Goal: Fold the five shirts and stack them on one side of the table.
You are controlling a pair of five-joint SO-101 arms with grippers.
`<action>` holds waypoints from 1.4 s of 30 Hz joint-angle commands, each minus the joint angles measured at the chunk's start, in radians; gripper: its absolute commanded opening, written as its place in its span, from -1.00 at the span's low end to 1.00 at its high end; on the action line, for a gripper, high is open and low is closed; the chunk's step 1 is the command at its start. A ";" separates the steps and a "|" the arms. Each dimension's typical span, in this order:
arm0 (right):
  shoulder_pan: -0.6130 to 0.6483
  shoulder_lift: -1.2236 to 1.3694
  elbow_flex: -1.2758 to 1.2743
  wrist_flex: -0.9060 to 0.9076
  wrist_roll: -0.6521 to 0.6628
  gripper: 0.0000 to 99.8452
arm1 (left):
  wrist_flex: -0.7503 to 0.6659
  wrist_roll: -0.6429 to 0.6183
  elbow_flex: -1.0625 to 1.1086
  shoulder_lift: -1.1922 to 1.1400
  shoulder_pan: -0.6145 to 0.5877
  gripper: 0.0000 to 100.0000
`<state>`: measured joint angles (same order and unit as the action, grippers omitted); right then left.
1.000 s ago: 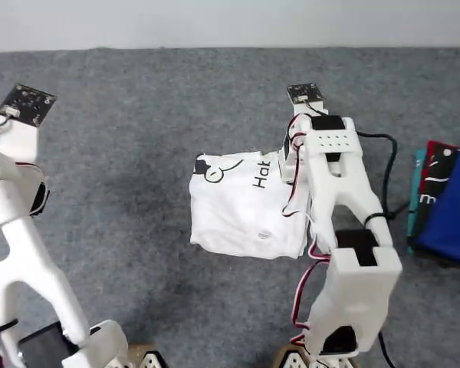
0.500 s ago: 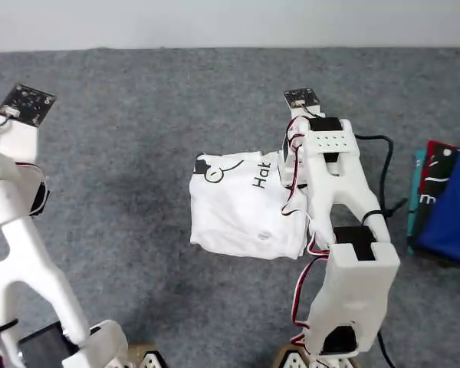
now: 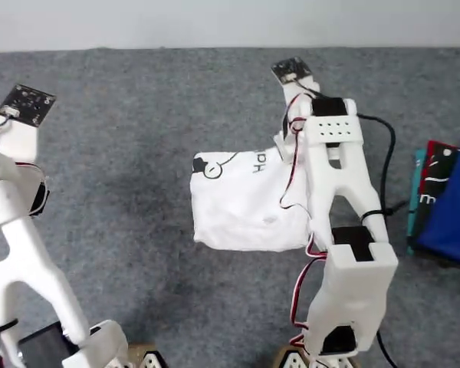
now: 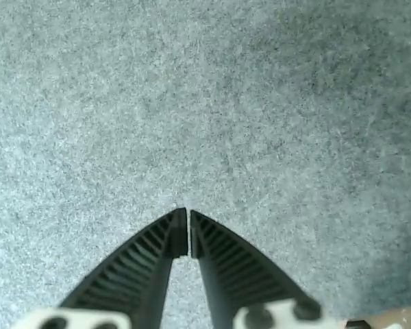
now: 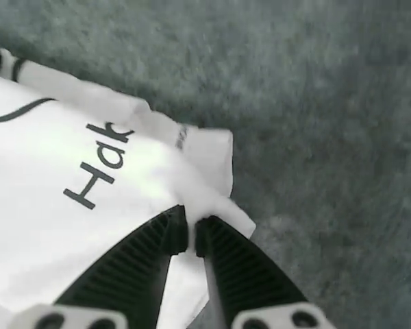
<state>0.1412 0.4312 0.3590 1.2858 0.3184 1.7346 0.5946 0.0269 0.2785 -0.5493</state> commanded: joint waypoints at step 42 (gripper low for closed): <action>-0.084 -0.028 -0.204 0.297 -0.028 -0.98 | 0.017 0.006 0.044 0.049 -0.006 -0.97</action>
<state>0.0767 0.4480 0.1688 1.6034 0.2831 1.7346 0.5946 0.0744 0.2846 -0.5493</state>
